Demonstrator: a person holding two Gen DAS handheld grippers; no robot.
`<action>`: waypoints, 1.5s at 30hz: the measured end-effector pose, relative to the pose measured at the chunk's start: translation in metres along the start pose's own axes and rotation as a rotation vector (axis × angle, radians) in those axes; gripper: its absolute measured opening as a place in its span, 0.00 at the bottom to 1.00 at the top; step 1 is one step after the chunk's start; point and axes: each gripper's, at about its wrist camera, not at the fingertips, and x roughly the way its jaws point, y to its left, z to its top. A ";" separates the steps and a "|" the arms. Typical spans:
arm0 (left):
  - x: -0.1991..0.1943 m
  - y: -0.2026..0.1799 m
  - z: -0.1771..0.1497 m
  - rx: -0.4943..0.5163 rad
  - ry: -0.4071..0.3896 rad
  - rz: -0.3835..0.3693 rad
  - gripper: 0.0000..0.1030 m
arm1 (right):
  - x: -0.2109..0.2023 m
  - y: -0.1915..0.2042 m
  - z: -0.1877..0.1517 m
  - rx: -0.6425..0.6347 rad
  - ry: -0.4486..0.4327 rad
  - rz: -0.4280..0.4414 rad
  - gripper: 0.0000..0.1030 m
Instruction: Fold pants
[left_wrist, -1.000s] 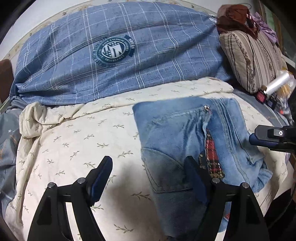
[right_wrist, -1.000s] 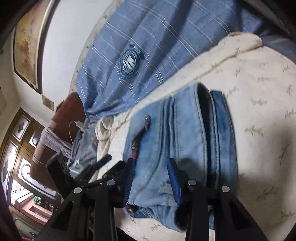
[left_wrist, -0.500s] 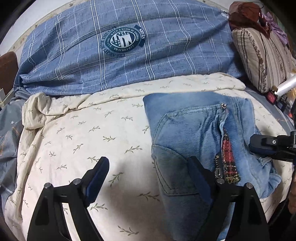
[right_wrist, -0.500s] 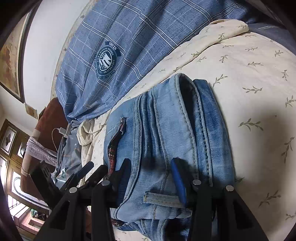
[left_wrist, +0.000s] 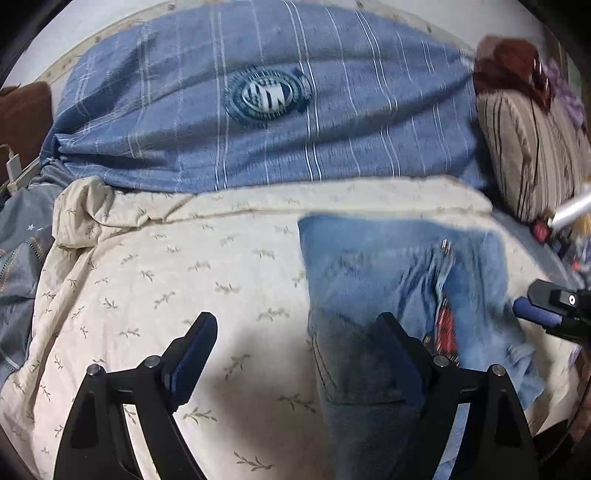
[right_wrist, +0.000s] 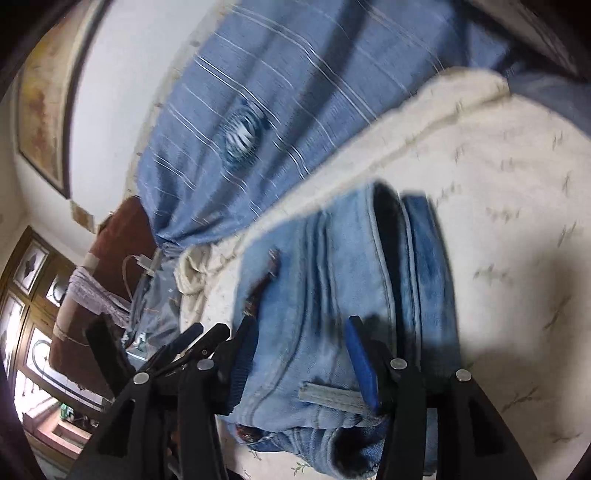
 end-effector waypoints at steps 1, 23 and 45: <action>-0.002 0.002 0.001 -0.011 -0.012 -0.002 0.85 | -0.007 0.000 0.001 -0.007 -0.025 0.001 0.52; 0.059 0.019 0.059 -0.085 0.026 0.103 0.85 | 0.043 0.008 0.059 -0.031 -0.026 -0.016 0.52; 0.087 0.003 0.058 0.088 0.081 0.200 0.86 | 0.070 -0.002 0.054 -0.032 0.092 -0.074 0.53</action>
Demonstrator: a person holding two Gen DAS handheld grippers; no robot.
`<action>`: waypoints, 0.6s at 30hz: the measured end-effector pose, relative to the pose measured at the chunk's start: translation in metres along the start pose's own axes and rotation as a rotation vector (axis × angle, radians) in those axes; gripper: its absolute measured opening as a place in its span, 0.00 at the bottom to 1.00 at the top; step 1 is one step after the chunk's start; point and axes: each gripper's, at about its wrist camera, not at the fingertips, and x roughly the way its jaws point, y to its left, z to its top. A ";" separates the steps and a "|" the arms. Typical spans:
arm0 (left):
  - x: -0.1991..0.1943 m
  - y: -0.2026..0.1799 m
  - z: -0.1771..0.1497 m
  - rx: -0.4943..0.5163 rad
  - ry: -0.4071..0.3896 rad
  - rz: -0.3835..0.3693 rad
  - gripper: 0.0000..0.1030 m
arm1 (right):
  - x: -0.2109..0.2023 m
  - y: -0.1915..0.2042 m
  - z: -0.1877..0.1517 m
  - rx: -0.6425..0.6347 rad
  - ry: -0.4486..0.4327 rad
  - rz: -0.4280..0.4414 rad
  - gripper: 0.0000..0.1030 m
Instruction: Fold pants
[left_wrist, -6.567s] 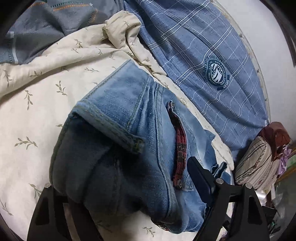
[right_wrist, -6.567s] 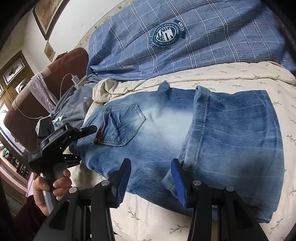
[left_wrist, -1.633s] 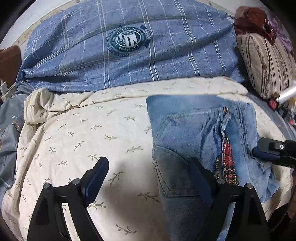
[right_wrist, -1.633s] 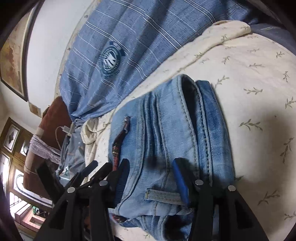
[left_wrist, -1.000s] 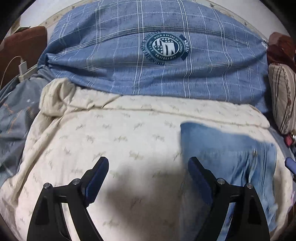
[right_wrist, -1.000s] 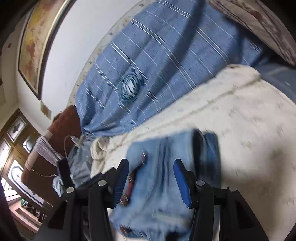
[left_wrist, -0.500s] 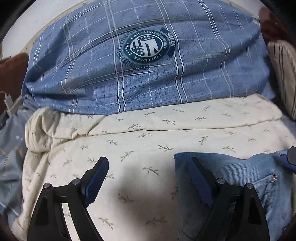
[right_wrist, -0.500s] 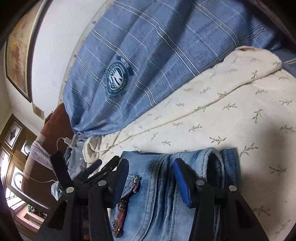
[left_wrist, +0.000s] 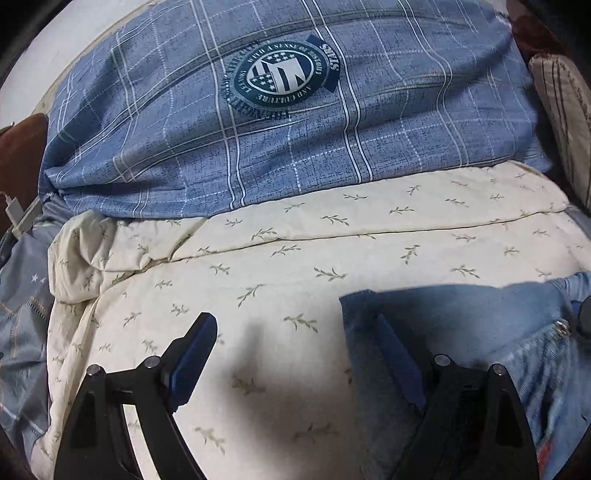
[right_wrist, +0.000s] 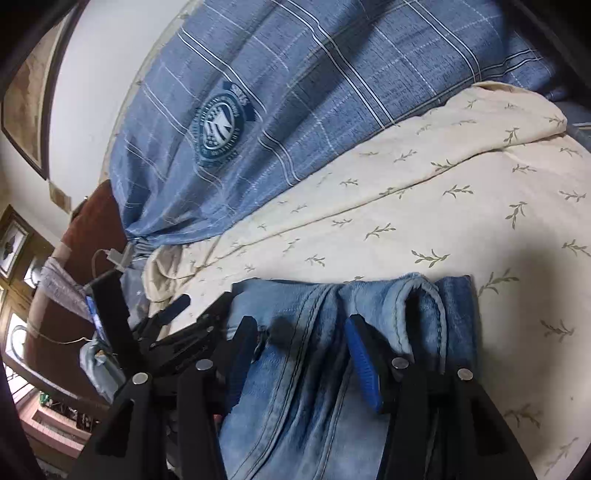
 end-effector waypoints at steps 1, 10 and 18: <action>-0.006 0.003 -0.002 -0.015 -0.003 -0.017 0.86 | -0.007 -0.001 0.000 0.002 -0.010 0.017 0.53; -0.044 0.019 -0.027 -0.125 0.036 -0.157 0.86 | -0.064 -0.025 -0.011 -0.014 -0.056 -0.010 0.59; -0.071 -0.004 -0.057 -0.010 -0.016 -0.081 0.90 | -0.083 -0.053 -0.026 0.045 -0.010 -0.001 0.59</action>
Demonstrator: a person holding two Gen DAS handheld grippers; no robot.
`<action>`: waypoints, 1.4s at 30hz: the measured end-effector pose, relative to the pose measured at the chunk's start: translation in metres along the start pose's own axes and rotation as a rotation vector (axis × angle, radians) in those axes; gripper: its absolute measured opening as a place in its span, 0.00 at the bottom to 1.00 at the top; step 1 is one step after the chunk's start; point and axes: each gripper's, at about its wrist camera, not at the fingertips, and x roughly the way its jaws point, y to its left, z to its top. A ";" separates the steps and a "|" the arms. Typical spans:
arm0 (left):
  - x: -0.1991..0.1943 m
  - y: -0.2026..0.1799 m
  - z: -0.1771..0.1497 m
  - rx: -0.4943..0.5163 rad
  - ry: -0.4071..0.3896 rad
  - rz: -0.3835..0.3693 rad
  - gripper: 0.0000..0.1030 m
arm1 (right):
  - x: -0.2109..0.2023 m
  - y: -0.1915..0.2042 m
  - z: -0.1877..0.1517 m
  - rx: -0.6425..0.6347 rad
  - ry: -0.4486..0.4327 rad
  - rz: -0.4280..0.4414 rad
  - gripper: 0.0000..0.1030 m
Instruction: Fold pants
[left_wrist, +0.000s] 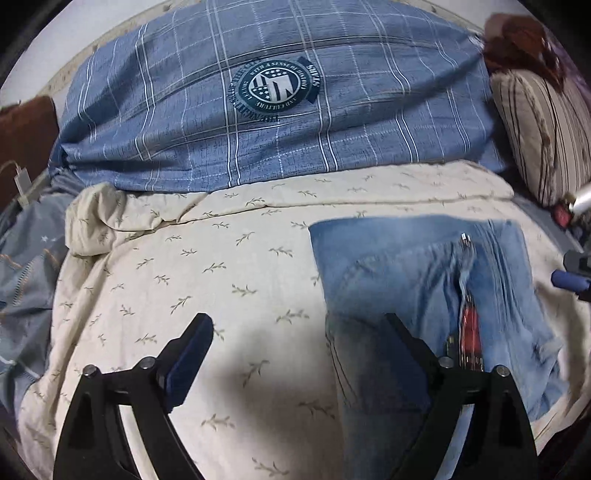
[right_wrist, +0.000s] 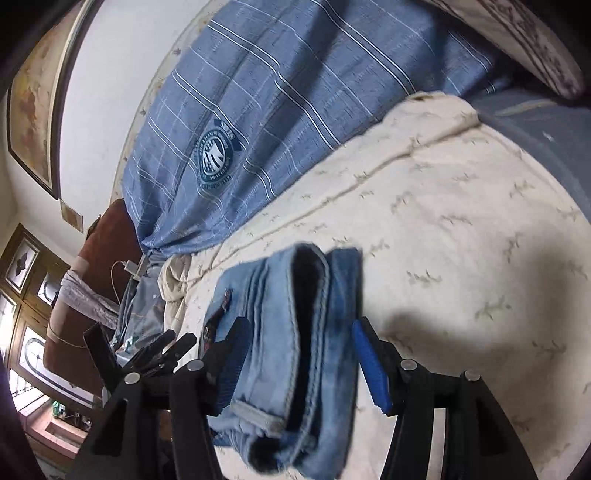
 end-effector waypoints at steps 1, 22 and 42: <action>0.000 -0.002 -0.002 0.007 0.003 0.008 0.90 | 0.002 -0.001 -0.002 -0.002 0.018 -0.008 0.59; 0.008 -0.007 0.006 0.032 0.001 -0.033 0.91 | 0.035 -0.006 -0.009 0.006 0.130 -0.057 0.59; 0.013 -0.008 0.004 0.010 0.028 -0.085 0.91 | 0.045 -0.008 -0.013 0.039 0.170 0.010 0.62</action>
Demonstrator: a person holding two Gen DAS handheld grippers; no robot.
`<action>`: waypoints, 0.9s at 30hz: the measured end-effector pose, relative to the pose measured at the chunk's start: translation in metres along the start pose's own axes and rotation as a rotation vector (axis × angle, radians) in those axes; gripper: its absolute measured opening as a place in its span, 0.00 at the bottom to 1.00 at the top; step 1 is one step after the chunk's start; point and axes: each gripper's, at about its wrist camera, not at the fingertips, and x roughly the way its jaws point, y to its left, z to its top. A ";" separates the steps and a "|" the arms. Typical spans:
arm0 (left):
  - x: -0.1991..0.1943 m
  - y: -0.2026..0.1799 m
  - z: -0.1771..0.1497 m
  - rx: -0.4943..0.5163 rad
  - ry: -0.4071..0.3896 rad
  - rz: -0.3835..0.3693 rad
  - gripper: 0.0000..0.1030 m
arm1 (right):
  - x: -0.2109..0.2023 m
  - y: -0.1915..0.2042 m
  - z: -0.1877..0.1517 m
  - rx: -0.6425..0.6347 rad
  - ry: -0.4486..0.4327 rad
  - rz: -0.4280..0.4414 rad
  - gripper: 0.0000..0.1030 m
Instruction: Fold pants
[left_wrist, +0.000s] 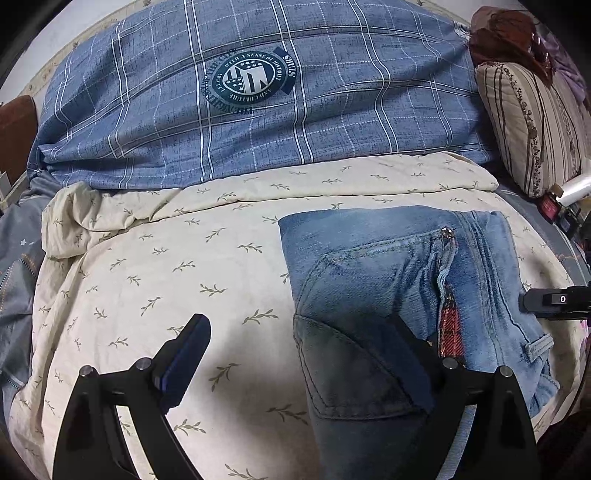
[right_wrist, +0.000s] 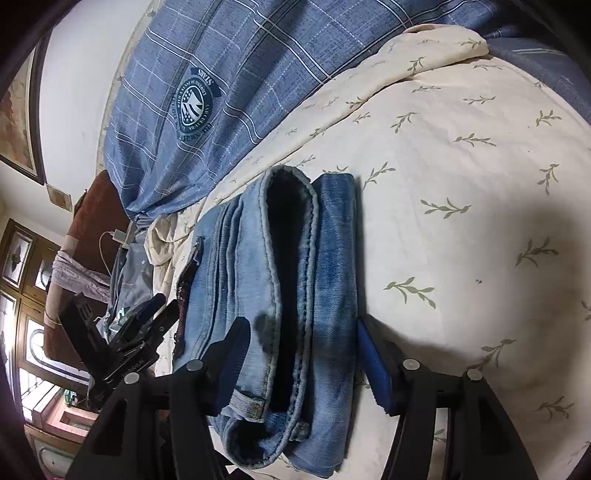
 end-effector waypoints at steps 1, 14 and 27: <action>0.000 0.000 0.000 -0.002 0.001 -0.001 0.91 | 0.001 0.001 0.000 0.003 0.003 0.005 0.62; 0.003 0.003 0.004 -0.050 0.018 -0.032 0.91 | 0.013 0.016 -0.001 -0.018 -0.001 -0.015 0.67; 0.003 0.020 0.004 -0.116 0.065 -0.222 0.91 | 0.013 0.008 -0.002 0.008 0.010 0.011 0.68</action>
